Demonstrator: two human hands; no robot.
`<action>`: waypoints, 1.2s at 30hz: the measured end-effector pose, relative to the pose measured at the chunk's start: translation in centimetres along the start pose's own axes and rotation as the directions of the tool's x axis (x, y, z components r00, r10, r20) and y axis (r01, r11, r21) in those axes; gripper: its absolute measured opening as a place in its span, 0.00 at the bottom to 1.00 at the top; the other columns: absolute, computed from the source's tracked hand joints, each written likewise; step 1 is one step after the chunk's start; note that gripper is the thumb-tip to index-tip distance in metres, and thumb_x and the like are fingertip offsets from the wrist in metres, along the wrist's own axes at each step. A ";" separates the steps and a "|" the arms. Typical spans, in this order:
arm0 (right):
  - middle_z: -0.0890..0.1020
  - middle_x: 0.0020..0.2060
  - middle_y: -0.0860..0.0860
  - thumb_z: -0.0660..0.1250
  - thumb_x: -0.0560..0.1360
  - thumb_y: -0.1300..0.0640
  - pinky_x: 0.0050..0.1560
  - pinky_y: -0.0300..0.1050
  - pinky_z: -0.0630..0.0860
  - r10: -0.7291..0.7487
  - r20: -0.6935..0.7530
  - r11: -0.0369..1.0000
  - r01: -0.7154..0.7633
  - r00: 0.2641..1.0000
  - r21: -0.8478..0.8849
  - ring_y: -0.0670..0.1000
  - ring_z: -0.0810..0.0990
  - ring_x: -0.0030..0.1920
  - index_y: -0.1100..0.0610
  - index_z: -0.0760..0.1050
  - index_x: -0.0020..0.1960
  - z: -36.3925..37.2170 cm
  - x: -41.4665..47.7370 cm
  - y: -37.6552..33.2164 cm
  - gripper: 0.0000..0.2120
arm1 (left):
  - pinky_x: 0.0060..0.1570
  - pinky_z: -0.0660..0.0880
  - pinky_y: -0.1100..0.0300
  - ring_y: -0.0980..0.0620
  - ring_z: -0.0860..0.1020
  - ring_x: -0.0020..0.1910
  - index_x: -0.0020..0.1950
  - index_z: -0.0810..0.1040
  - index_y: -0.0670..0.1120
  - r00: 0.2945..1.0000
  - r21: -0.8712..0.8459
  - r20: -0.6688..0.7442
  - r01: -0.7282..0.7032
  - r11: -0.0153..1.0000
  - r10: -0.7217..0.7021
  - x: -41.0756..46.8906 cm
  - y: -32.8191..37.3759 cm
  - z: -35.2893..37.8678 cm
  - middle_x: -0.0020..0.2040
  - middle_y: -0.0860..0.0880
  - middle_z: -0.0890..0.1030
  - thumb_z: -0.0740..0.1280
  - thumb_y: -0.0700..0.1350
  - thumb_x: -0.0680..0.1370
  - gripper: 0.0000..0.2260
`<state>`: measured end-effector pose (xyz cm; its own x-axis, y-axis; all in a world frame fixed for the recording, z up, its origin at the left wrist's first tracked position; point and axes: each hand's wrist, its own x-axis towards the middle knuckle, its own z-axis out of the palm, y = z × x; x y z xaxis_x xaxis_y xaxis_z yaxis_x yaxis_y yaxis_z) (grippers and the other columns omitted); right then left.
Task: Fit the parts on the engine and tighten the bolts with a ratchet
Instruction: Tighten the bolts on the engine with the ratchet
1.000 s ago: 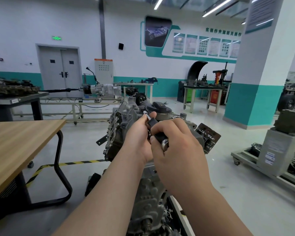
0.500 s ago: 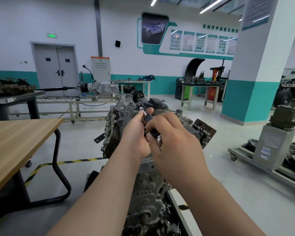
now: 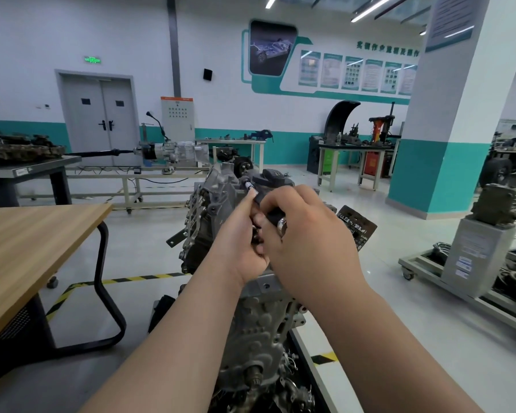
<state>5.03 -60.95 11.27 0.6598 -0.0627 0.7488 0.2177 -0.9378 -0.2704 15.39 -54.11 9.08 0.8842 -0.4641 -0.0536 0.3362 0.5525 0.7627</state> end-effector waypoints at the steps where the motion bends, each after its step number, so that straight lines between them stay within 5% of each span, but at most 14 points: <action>1: 0.75 0.50 0.45 0.63 0.79 0.49 0.38 0.47 0.73 0.044 -0.026 0.999 -0.044 0.999 0.024 0.53 0.77 0.44 0.47 0.72 0.57 0.1 0.0 -0.1 0.07 | 0.47 0.45 0.58 0.56 0.63 0.40 0.44 0.72 0.51 1.000 -0.006 0.031 0.002 1.000 -0.001 -0.2 -0.4 -0.4 0.39 0.53 0.66 0.65 0.59 0.77 0.12; 4: 0.79 0.54 0.44 0.63 0.78 0.46 0.40 0.45 0.65 0.201 -0.078 0.978 -0.196 0.977 0.069 0.52 0.77 0.49 0.45 0.70 0.63 0.3 -0.1 -0.7 0.14 | 0.39 0.49 0.63 0.58 0.64 0.32 0.39 0.71 0.51 0.986 -0.020 0.167 0.018 1.000 -0.014 -0.8 -1.0 -1.2 0.33 0.53 0.68 0.69 0.60 0.69 0.15; 7: 0.79 0.54 0.45 0.61 0.78 0.42 0.40 0.45 0.65 0.316 -0.024 0.943 -0.312 0.948 0.112 0.49 0.73 0.46 0.45 0.67 0.62 0.6 -0.2 -1.3 0.15 | 0.44 0.43 0.60 0.59 0.56 0.40 0.41 0.71 0.52 0.974 -0.018 0.225 0.044 0.999 -0.039 -1.3 -0.8 -0.8 0.38 0.52 0.64 0.75 0.57 0.63 0.17; 10: 0.79 0.52 0.45 0.63 0.77 0.42 0.41 0.46 0.70 0.361 0.061 0.908 -0.366 0.931 0.206 0.49 0.75 0.46 0.45 0.62 0.61 0.0 -0.3 -1.6 0.16 | 0.46 0.44 0.62 0.58 0.63 0.39 0.40 0.80 0.48 0.980 -0.045 0.194 0.051 0.998 -0.041 -1.8 -0.1 0.1 0.38 0.52 0.72 0.73 0.54 0.65 0.11; 13: 0.79 0.51 0.48 0.63 0.78 0.50 0.43 0.49 0.76 0.267 0.168 0.948 -0.290 0.949 0.131 0.53 0.80 0.47 0.47 0.58 0.64 -1.4 -0.3 -1.5 0.19 | 0.45 0.61 0.65 0.57 0.70 0.35 0.30 0.82 0.47 0.994 -0.065 0.108 0.030 0.997 -0.023 -2.0 0.3 0.7 0.32 0.52 0.76 0.70 0.53 0.72 0.14; 14: 0.78 0.51 0.49 0.62 0.78 0.54 0.41 0.49 0.75 0.210 0.210 0.975 -0.220 0.955 0.026 0.54 0.79 0.45 0.48 0.57 0.65 -1.8 -0.4 -1.4 0.19 | 0.38 0.65 0.68 0.58 0.69 0.30 0.26 0.80 0.47 0.997 -0.062 0.081 0.026 0.998 -0.021 -2.0 0.4 0.8 0.29 0.53 0.74 0.68 0.53 0.75 0.18; 16: 0.75 0.54 0.51 0.60 0.78 0.60 0.42 0.48 0.71 0.059 0.263 0.976 -0.001 0.963 -0.216 0.54 0.75 0.45 0.51 0.58 0.65 -2.6 -0.3 -1.1 0.19 | 0.18 0.58 0.69 0.59 0.65 0.20 0.21 0.73 0.49 0.997 -0.057 0.073 0.042 0.997 -0.038 -2.2 0.5 0.9 0.23 0.55 0.67 0.66 0.53 0.78 0.24; 18: 0.74 0.55 0.51 0.61 0.77 0.61 0.49 0.47 0.68 -0.065 0.284 0.926 0.164 0.957 -0.340 0.53 0.72 0.49 0.52 0.60 0.66 -3.6 -0.1 -0.6 0.20 | 0.14 0.54 0.68 0.60 0.63 0.17 0.22 0.72 0.48 0.996 -0.064 0.080 0.045 0.997 -0.040 -2.6 0.6 1.4 0.22 0.55 0.67 0.66 0.52 0.79 0.25; 21: 0.77 0.44 0.49 0.63 0.79 0.52 0.36 0.42 0.68 0.012 0.226 0.972 0.041 0.974 -0.231 0.48 0.72 0.39 0.52 0.68 0.56 -5.1 0.1 0.2 0.07 | 0.14 0.54 0.68 0.60 0.63 0.18 0.27 0.77 0.46 0.999 -0.107 0.038 0.019 0.994 -0.015 -3.1 1.3 2.5 0.26 0.54 0.69 0.67 0.52 0.78 0.20; 25: 0.74 0.30 0.48 0.61 0.78 0.42 0.27 0.42 0.63 0.218 0.271 0.976 -0.216 0.937 -0.039 0.47 0.72 0.30 0.51 0.69 0.38 -4.7 0.0 0.0 0.16 | 0.21 0.55 0.68 0.58 0.64 0.22 0.35 0.76 0.47 0.998 -0.019 -0.062 -0.003 1.000 0.002 -3.5 1.5 3.5 0.27 0.53 0.71 0.69 0.54 0.76 0.14; 28: 0.71 0.32 0.49 0.57 0.80 0.41 0.29 0.44 0.62 0.201 0.246 0.970 -0.158 0.948 -0.185 0.50 0.70 0.32 0.54 0.68 0.43 -4.3 0.0 -1.2 0.17 | 0.29 0.58 0.67 0.58 0.67 0.28 0.38 0.77 0.48 0.995 0.047 -0.097 0.031 0.998 -0.026 -3.7 1.3 3.4 0.30 0.53 0.75 0.70 0.58 0.75 0.14; 31: 0.64 0.31 0.49 0.58 0.81 0.45 0.27 0.42 0.55 0.110 0.217 0.901 -0.005 0.970 -0.434 0.49 0.62 0.29 0.55 0.65 0.48 -5.1 0.1 -2.1 0.13 | 0.19 0.55 0.69 0.59 0.64 0.19 0.37 0.75 0.49 0.997 0.034 -0.051 0.051 0.998 -0.049 -4.0 1.4 2.9 0.22 0.55 0.70 0.67 0.59 0.76 0.15; 34: 0.74 0.46 0.53 0.59 0.79 0.56 0.33 0.44 0.62 0.003 0.256 0.807 0.149 0.967 -0.571 0.55 0.74 0.46 0.58 0.69 0.61 -5.8 0.5 -2.7 0.12 | 0.17 0.53 0.68 0.60 0.64 0.19 0.36 0.74 0.50 0.999 0.081 -0.044 0.021 0.997 -0.017 -4.1 1.5 2.8 0.25 0.55 0.67 0.66 0.59 0.77 0.15; 36: 0.73 0.57 0.56 0.59 0.79 0.56 0.44 0.49 0.63 -0.040 0.295 0.723 0.232 0.955 -0.651 0.58 0.70 0.60 0.59 0.68 0.65 -6.2 0.7 -2.9 0.16 | 0.19 0.51 0.68 0.60 0.63 0.23 0.37 0.74 0.51 0.999 0.139 -0.049 0.003 0.990 0.004 -4.0 1.4 2.9 0.28 0.55 0.66 0.65 0.59 0.78 0.15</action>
<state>0.41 -60.43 16.38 0.8335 0.0785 0.5469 -0.1578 -0.9148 0.3717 11.41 -53.52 12.23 0.9004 -0.4273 -0.0822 0.2903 0.4492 0.8450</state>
